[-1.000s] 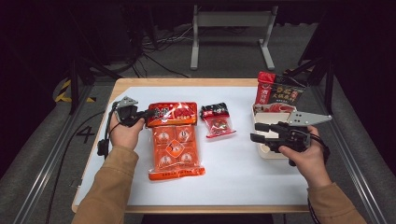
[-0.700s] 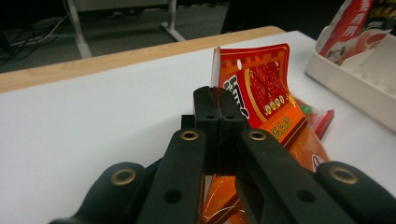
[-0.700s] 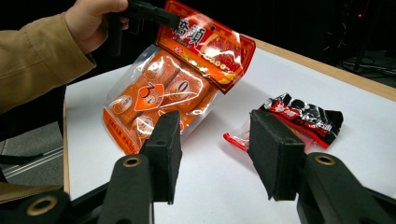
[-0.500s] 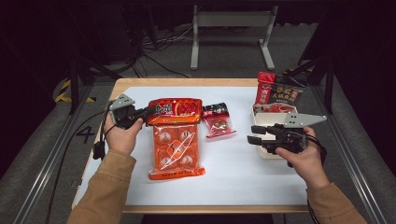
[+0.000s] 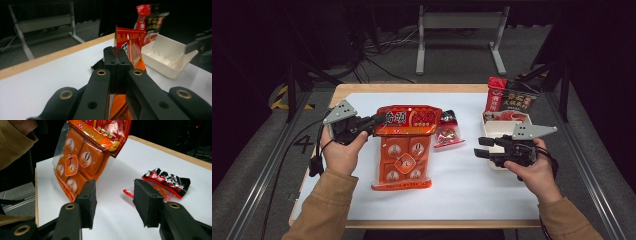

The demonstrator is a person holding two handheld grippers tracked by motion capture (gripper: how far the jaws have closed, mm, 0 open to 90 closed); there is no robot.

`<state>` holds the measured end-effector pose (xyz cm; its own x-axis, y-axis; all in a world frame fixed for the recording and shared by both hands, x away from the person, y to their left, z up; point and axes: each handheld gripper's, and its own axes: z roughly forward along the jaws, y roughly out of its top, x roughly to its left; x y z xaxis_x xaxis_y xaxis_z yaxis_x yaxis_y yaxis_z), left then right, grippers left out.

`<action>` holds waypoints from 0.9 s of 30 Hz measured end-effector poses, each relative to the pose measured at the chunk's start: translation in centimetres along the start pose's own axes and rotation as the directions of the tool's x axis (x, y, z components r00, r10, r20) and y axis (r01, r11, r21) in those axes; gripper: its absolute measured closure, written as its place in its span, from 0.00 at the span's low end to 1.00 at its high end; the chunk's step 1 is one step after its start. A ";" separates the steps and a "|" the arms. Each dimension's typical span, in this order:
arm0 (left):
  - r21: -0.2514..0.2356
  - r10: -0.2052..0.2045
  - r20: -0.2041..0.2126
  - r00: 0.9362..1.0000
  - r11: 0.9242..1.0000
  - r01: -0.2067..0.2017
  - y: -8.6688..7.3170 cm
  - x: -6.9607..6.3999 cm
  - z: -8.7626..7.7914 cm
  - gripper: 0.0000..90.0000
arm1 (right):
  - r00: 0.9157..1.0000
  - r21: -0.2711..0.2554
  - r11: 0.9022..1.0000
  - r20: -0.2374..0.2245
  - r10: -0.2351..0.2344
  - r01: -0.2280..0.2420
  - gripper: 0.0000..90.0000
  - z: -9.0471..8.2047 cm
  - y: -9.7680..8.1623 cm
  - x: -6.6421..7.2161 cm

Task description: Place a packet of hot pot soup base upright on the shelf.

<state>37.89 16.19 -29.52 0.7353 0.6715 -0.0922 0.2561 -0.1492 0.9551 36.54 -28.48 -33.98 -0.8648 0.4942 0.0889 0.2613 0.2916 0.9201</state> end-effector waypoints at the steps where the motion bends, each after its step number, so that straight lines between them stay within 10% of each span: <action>1: -0.003 0.015 0.008 1.000 1.000 -0.015 0.2 -0.6 -0.2 1.00 | 1.000 -0.004 1.000 -0.002 0.000 0.000 0.58 0.1 -0.1 0.0; 11: -0.026 0.124 0.097 0.988 0.992 -0.122 2.0 -4.2 -1.1 1.00 | 1.000 -0.003 1.000 -0.014 -0.011 0.011 0.52 0.8 -0.3 0.2; 27: -0.085 0.244 0.192 0.951 0.969 -0.231 4.0 -8.6 -1.1 1.00 | 0.995 -0.039 0.996 -0.057 -0.078 0.076 0.39 1.9 0.2 1.0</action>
<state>31.90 10.65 -24.55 0.8821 0.4622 0.0910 0.0246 -0.2381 0.9709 36.48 -26.40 -34.46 -0.9055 0.4226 0.0382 0.1778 0.2960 0.9385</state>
